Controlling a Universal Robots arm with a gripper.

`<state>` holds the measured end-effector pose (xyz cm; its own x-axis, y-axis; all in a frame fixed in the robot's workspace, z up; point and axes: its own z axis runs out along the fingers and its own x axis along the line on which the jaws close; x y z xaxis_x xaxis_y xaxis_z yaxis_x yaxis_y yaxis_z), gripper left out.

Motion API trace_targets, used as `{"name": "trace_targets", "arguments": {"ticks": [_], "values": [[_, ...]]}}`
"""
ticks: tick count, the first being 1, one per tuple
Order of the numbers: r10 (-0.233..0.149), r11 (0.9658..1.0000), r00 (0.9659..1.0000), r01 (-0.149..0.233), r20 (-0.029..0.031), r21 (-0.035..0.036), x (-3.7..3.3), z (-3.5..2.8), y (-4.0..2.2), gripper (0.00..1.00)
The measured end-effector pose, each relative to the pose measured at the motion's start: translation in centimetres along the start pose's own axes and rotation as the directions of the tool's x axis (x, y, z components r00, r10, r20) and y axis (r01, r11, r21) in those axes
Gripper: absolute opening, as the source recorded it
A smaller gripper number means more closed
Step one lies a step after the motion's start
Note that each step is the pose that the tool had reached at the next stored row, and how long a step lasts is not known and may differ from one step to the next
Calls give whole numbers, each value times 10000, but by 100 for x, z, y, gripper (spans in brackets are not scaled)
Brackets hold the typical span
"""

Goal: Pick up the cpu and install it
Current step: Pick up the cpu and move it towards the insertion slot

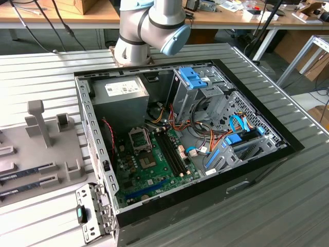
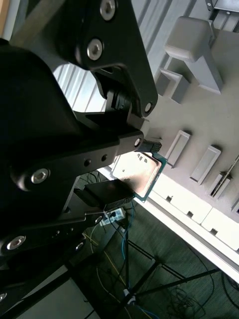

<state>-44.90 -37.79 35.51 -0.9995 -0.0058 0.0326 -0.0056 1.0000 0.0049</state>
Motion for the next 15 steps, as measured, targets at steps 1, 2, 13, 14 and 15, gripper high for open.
{"name": "trace_targets", "arguments": {"ticks": [1,2,13,14,15], "values": [[0,10000,10000,0,0,0,0,-11,0,47],[0,10000,10000,0,1,0,0,-20,0,47],[0,10000,10000,0,1,-1,2,-82,0,47],[0,10000,10000,0,1,-1,3,-85,1,47],[0,10000,10000,0,1,-1,3,-89,1,47]]}}
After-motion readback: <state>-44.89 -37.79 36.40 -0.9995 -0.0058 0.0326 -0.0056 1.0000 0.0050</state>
